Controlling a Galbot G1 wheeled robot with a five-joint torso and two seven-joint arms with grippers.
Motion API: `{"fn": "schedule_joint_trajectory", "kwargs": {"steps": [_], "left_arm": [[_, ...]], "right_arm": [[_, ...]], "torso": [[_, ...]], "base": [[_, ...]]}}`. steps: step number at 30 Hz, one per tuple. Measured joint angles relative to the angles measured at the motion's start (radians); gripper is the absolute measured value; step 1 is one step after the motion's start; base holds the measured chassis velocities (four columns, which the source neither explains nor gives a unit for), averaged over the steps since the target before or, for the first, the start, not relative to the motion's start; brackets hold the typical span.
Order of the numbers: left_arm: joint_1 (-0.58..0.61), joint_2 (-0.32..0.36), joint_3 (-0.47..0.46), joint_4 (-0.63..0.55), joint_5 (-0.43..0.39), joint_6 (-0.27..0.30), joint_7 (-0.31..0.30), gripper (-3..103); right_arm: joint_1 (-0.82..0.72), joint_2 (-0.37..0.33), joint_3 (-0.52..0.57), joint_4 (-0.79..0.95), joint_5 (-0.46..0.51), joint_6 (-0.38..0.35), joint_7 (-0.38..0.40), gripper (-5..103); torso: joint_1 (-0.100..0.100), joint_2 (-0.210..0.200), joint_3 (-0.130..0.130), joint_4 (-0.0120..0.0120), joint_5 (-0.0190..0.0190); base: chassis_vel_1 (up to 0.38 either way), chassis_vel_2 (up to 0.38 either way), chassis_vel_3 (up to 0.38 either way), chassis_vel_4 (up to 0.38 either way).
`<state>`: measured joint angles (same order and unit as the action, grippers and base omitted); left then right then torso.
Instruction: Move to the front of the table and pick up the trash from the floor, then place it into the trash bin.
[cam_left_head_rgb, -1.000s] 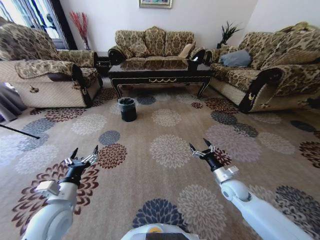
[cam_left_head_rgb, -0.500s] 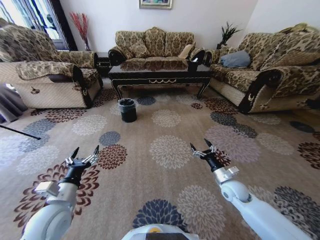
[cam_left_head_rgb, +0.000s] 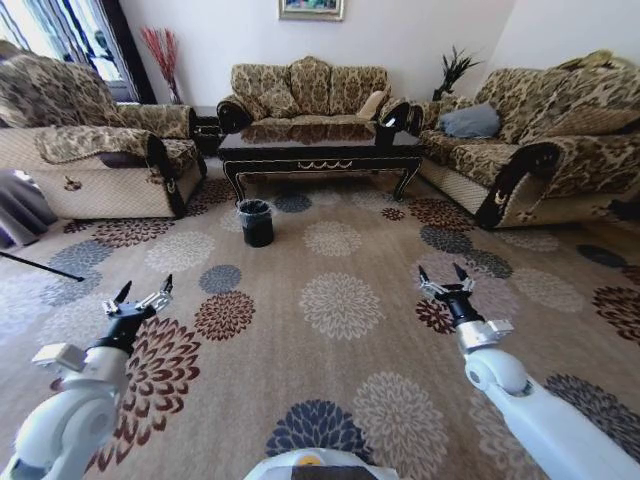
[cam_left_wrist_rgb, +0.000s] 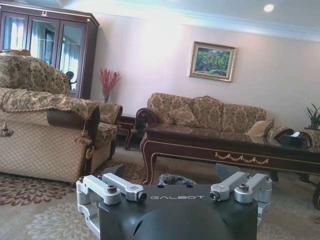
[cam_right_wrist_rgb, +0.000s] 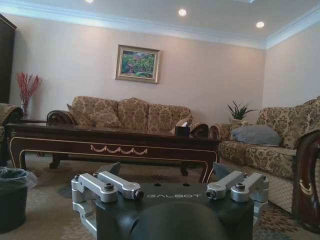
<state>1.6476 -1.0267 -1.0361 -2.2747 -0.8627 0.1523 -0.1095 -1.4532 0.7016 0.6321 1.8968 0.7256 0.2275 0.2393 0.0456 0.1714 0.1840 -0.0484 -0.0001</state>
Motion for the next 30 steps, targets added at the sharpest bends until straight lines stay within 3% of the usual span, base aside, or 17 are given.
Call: {"fn": "schedule_joint_trajectory", "kwargs": {"steps": [3,10,14,23,30], "left_arm": [[-0.013,0.009,-0.027,0.004,-0.017,0.016,0.030,100],[-0.025,0.001,-0.036,0.011,-0.021,0.031,0.066,100],[-0.032,-0.005,-0.041,0.008,-0.027,0.035,0.087,100],[-0.029,-0.005,-0.045,-0.012,-0.029,0.047,0.105,100],[-0.012,-0.007,-0.062,-0.024,-0.030,0.048,0.111,100]], "right_arm": [[-0.055,-0.011,0.097,0.045,0.037,-0.046,-0.020,100],[-0.100,-0.007,0.217,0.093,0.130,-0.051,-0.074,100],[-0.183,0.015,0.294,0.136,0.130,-0.006,-0.178,100],[-0.250,0.051,0.349,0.185,0.124,0.028,-0.280,100],[-0.248,0.050,0.349,0.185,0.124,0.031,-0.292,100]], "torso": [[0.003,0.014,0.011,0.0001,0.0001],[0.009,0.033,0.023,0.0006,-0.0001],[0.013,0.055,0.042,0.0001,0.0003],[0.024,0.090,0.065,0.0002,0.0002],[0.031,0.113,0.083,0.0003,0.0000]], "base": [[0.000,0.000,0.000,0.000],[0.000,0.000,0.000,0.000],[0.000,0.000,0.000,0.000],[0.000,0.000,0.000,0.000],[0.000,0.000,0.000,0.000]]}}
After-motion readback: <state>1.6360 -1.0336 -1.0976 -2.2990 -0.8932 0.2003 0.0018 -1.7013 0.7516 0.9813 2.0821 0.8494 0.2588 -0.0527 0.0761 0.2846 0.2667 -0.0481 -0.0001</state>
